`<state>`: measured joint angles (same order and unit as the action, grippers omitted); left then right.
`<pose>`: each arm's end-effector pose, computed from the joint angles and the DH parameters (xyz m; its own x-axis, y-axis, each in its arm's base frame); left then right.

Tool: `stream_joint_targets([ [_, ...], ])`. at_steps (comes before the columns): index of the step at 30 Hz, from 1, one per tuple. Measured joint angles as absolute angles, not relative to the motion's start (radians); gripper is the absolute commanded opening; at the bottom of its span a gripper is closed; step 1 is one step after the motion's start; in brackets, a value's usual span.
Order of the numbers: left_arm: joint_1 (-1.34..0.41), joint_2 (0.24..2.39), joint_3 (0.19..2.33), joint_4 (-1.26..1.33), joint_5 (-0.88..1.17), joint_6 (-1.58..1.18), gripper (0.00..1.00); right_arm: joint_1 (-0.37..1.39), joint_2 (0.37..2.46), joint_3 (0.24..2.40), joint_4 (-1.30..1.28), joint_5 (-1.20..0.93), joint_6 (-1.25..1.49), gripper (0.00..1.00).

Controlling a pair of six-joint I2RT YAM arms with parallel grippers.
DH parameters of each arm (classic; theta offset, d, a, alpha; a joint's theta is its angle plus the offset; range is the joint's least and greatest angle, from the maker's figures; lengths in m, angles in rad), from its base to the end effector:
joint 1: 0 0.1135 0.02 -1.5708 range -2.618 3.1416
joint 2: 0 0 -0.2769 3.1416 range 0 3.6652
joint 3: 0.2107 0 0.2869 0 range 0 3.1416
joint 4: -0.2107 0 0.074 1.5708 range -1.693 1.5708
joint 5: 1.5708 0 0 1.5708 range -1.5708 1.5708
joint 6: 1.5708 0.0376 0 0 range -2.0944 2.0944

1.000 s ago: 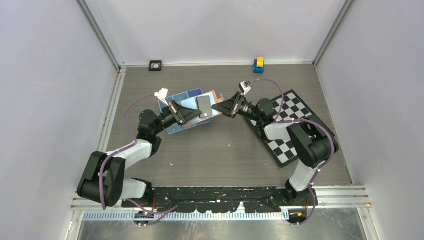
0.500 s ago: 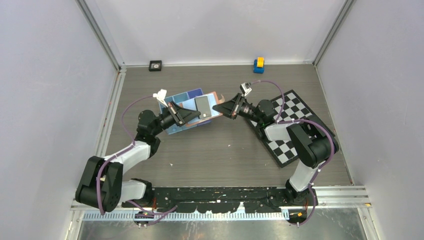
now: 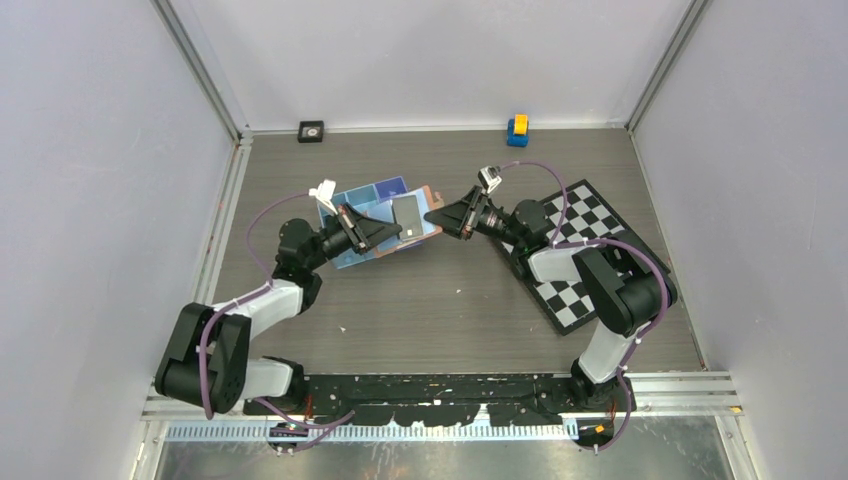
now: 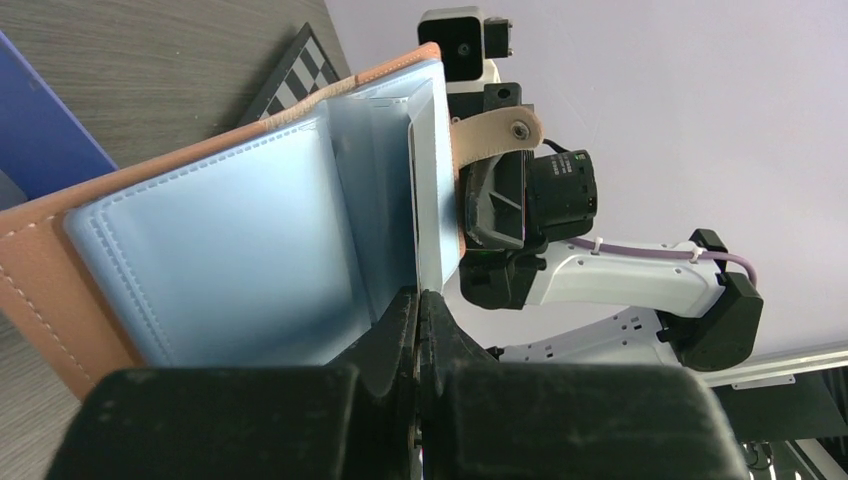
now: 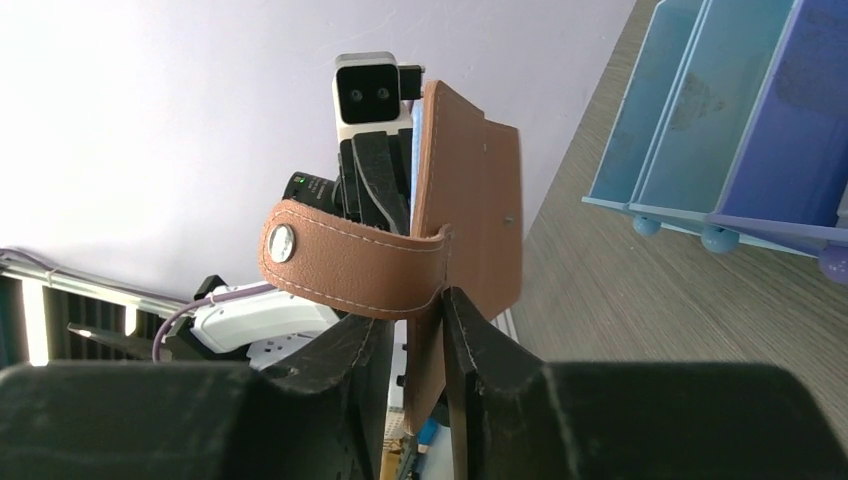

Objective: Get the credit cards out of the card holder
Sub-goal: Remove the credit card from the card holder.

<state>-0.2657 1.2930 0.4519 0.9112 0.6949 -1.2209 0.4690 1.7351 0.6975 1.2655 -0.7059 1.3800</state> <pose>0.2624 -0.0963 0.2179 -0.7453 -0.5450 -0.3841 0.3439 0.1793 -0.9217 0.3097 0.1843 0.1987 -0.8530 0.4055 -0.3286 -0.3700 -0.0257 0.9287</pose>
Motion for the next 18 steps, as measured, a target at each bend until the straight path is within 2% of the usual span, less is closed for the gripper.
stream_joint_targets([
  [5,-0.265,1.308,0.452,0.928,0.703,-1.230,0.00,0.474,1.735,0.699,1.225,-0.706,1.351,0.29],
  [10,-0.265,1.317,0.452,0.931,0.705,-1.231,0.00,0.494,1.733,0.717,1.147,-0.704,1.294,0.23],
  [15,-0.265,1.328,0.452,0.931,0.709,-1.232,0.00,0.503,1.726,0.726,1.089,-0.704,1.255,0.02],
  [16,-0.265,1.332,0.452,0.932,0.709,-1.234,0.00,0.503,1.726,0.727,1.083,-0.702,1.250,0.01],
  [18,-0.263,1.338,0.452,0.935,0.710,-1.243,0.08,0.503,1.725,0.727,1.072,-0.699,1.245,0.00],
])
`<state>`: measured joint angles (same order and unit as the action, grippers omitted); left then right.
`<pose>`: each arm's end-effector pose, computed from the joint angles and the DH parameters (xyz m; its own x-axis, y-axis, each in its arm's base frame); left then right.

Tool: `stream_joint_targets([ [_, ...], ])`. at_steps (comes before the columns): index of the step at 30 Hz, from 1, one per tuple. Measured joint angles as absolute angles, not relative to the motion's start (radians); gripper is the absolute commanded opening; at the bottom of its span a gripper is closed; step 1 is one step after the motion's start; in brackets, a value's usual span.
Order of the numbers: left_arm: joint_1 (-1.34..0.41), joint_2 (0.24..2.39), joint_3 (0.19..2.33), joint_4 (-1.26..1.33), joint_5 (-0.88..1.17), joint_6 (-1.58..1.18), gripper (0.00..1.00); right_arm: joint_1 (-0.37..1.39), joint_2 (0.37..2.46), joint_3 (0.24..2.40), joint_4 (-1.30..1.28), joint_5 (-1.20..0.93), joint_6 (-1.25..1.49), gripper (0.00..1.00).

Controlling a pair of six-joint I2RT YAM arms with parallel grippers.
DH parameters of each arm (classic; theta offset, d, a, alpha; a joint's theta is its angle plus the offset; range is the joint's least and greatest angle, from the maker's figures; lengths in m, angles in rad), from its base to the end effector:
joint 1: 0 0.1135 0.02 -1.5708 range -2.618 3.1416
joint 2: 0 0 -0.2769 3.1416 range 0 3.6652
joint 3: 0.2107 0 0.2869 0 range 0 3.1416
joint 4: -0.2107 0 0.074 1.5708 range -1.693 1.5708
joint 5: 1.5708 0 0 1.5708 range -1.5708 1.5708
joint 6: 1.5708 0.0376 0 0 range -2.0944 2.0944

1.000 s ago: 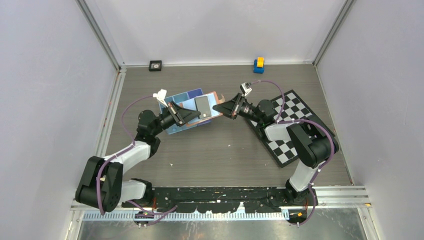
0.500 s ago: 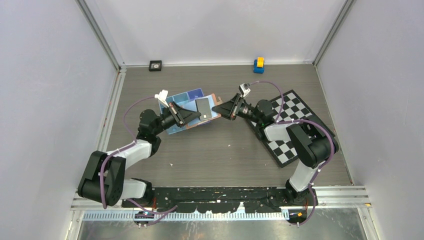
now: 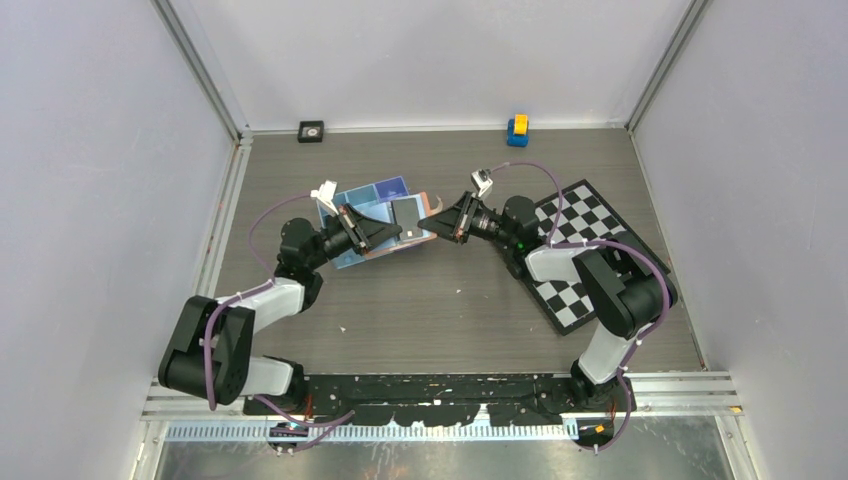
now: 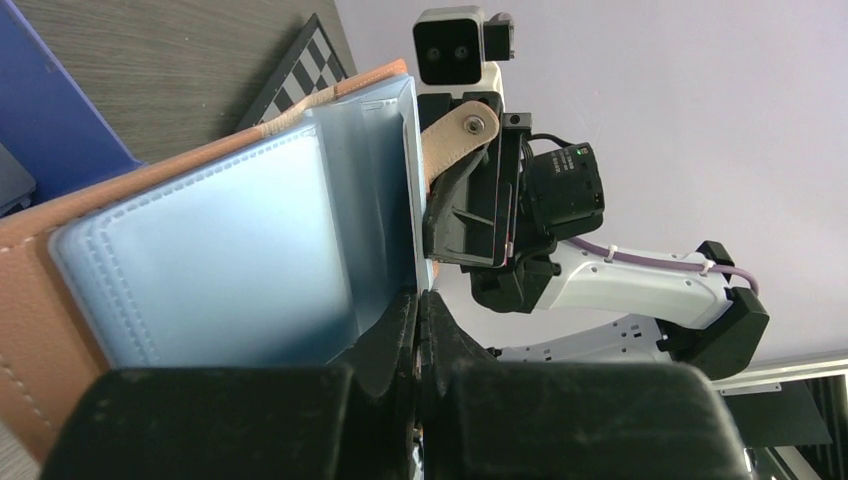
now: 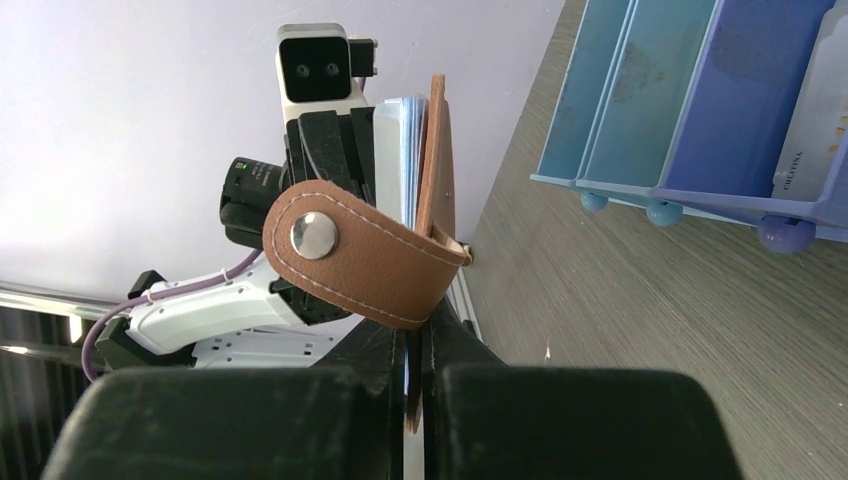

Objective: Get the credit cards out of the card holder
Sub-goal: Remove the credit card from the card holder.

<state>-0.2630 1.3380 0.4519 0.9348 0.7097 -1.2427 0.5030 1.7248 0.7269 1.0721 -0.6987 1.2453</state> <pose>0.2664 -0.0971 0.2085 -0.7665 -0.5373 -0.3519 0.3106 0.1695 -0.9353 0.3103 0.1983 0.1915 -0.8614 0.3541 -0.3641 -0.3593 0.0818 0.9296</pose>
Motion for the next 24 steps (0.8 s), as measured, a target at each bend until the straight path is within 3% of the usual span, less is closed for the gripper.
stream_joint_targets([
  [4,-0.262,1.343,0.452,0.943,0.712,-1.257,0.14,0.502,1.725,0.727,1.071,-0.696,1.246,0.01],
  [15,-0.261,1.343,0.452,1.005,0.719,-1.280,0.02,0.493,1.725,0.727,1.126,-0.701,1.289,0.01],
  [24,-0.252,1.323,0.440,1.029,0.714,-1.280,0.00,0.480,1.742,0.727,1.192,-0.712,1.340,0.00],
])
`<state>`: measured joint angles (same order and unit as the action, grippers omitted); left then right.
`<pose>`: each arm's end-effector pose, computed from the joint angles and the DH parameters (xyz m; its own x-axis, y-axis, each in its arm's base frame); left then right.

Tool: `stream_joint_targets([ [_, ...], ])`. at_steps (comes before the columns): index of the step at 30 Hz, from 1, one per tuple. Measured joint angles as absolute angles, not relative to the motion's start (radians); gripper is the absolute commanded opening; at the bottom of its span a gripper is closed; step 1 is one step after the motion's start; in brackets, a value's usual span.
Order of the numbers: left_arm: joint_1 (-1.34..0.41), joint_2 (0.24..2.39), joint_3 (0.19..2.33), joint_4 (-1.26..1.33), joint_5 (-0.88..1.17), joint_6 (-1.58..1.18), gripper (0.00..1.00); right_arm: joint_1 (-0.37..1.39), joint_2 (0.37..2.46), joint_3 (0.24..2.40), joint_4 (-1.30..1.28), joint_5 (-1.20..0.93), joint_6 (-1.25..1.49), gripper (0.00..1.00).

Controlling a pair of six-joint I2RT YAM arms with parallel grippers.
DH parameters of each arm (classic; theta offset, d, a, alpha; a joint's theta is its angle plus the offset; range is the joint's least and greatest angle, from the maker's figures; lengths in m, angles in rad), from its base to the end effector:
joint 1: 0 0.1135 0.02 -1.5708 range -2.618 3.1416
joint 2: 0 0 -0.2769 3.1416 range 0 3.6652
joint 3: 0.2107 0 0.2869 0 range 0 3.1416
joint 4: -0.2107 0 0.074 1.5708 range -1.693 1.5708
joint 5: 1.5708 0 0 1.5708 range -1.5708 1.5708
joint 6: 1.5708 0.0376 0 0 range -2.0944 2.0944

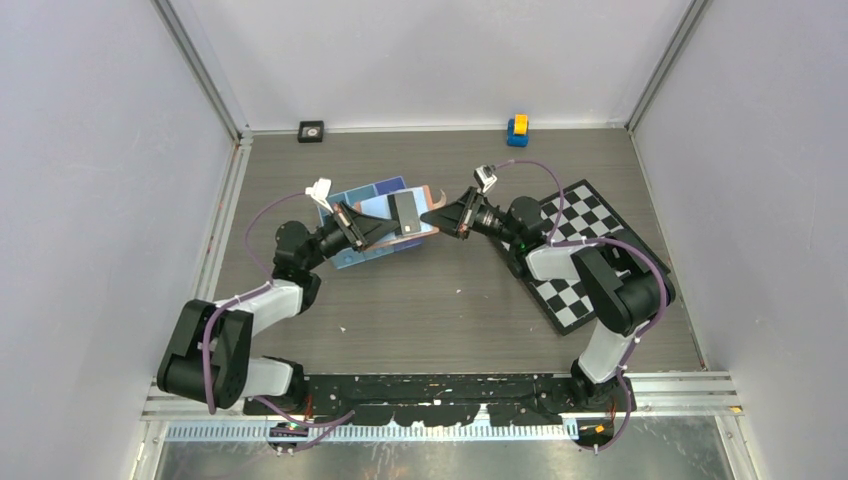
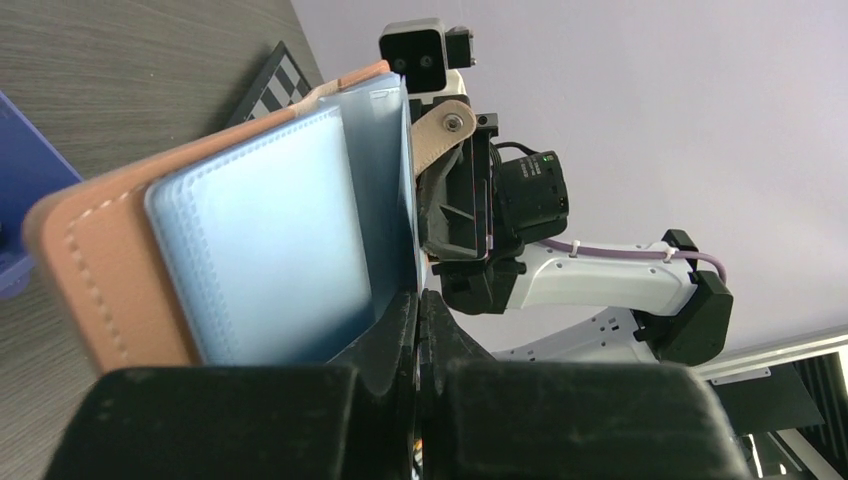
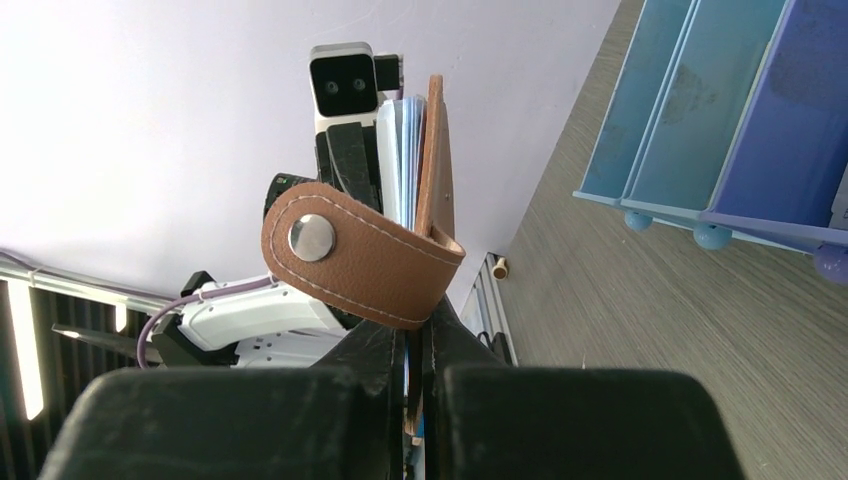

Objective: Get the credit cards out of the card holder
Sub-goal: Remove the credit card from the card holder.

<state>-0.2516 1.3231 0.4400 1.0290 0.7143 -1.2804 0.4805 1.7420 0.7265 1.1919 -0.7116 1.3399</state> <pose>0.2630 -0.0930 0.2181 -0.7413 -0.5569 -0.3745 0.3685 0.1286 -0.9207 0.3141 0.1914 0.1976 -0.8601 0.3830 -0.3369 -0.3621 0.0067 0.9321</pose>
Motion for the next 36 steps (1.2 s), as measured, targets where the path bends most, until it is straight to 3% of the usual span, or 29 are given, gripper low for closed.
stream_joint_targets([
  [12,-0.237,1.303,0.438,1.002,0.698,-1.269,0.00,0.459,1.744,0.719,1.213,-0.708,1.357,0.01],
  [21,-0.203,1.147,0.434,0.751,0.632,-1.138,0.00,0.393,1.742,0.669,1.190,-0.668,1.336,0.01],
  [29,-0.200,0.888,0.470,0.283,0.314,-0.869,0.00,0.350,1.677,0.656,1.038,-0.621,1.222,0.01],
  [36,-0.179,0.937,0.511,0.081,0.128,-0.762,0.00,0.320,1.509,0.611,0.891,-0.566,1.124,0.01],
])
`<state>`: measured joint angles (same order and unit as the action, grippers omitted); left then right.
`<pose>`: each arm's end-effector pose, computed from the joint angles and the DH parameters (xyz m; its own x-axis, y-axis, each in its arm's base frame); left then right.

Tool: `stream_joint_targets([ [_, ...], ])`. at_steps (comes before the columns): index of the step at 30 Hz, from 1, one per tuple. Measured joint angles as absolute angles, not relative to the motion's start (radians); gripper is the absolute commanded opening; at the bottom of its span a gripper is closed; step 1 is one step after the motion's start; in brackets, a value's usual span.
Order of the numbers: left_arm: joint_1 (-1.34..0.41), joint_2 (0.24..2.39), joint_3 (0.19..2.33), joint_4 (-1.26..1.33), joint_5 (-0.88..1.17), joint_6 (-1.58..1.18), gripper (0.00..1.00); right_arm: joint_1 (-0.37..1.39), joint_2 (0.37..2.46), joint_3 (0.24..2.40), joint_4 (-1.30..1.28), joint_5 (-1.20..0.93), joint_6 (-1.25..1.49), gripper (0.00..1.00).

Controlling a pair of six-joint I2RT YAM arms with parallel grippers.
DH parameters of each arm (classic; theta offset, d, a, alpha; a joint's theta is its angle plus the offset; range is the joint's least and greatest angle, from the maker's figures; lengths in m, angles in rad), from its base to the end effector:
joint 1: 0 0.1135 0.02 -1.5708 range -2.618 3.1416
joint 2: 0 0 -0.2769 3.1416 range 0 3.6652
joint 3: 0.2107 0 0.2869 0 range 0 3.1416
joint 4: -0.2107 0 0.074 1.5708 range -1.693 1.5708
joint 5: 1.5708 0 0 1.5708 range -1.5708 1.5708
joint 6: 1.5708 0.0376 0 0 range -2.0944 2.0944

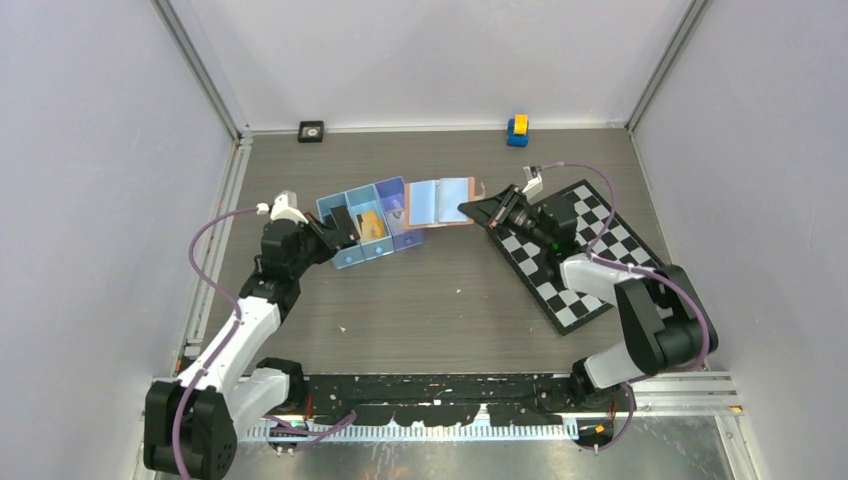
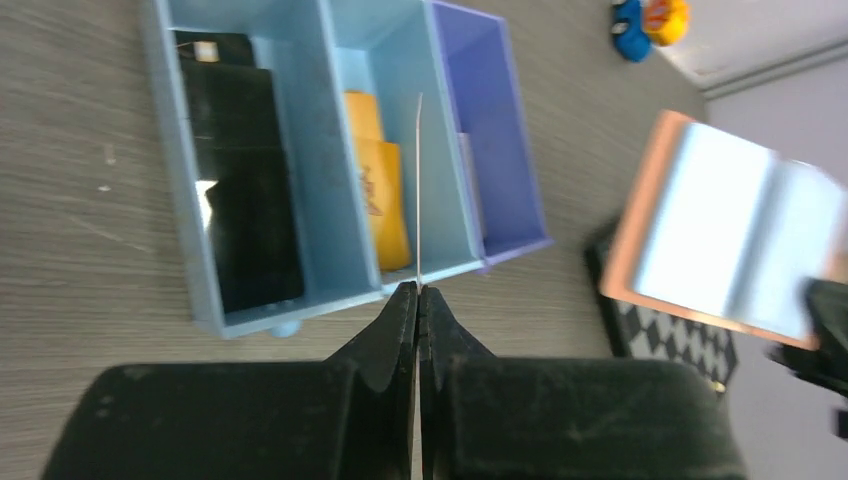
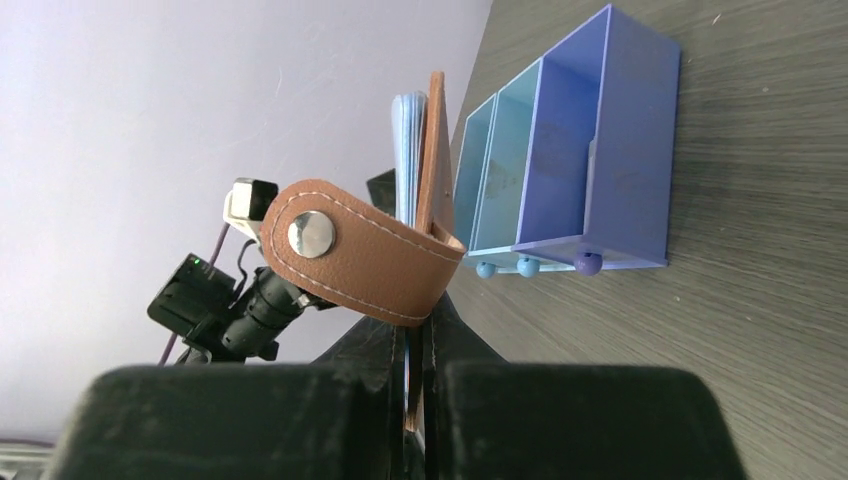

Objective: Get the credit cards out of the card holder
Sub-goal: Place the credit card in the storage box.

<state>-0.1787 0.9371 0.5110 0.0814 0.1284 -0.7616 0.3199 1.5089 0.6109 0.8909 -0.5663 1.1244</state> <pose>0.2364 -0.0476 0.2377 -0.4442 -0.6152 -0.6513 -0.0160 0.7323 -0.6808 0.3073 0.1230 0.2071 -0.7017 0.5694 -0.4283 -0.3284 0.2750 0.9036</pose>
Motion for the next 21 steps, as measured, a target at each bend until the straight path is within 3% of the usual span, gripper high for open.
stream_joint_targets([
  [7,-0.124,1.048,0.530,0.030,0.091,-0.719,0.00,0.312,1.330,0.596,0.749,-0.501,1.020,0.01],
  [16,-0.105,1.124,0.570,0.033,0.108,-0.694,0.00,0.312,1.338,0.594,0.723,-0.495,1.000,0.01],
  [17,-0.105,1.127,0.570,0.035,0.113,-0.694,0.02,0.312,1.340,0.594,0.722,-0.495,1.000,0.00],
  [21,-0.104,1.146,0.570,0.048,0.128,-0.694,0.29,0.312,1.340,0.594,0.722,-0.495,1.000,0.01],
])
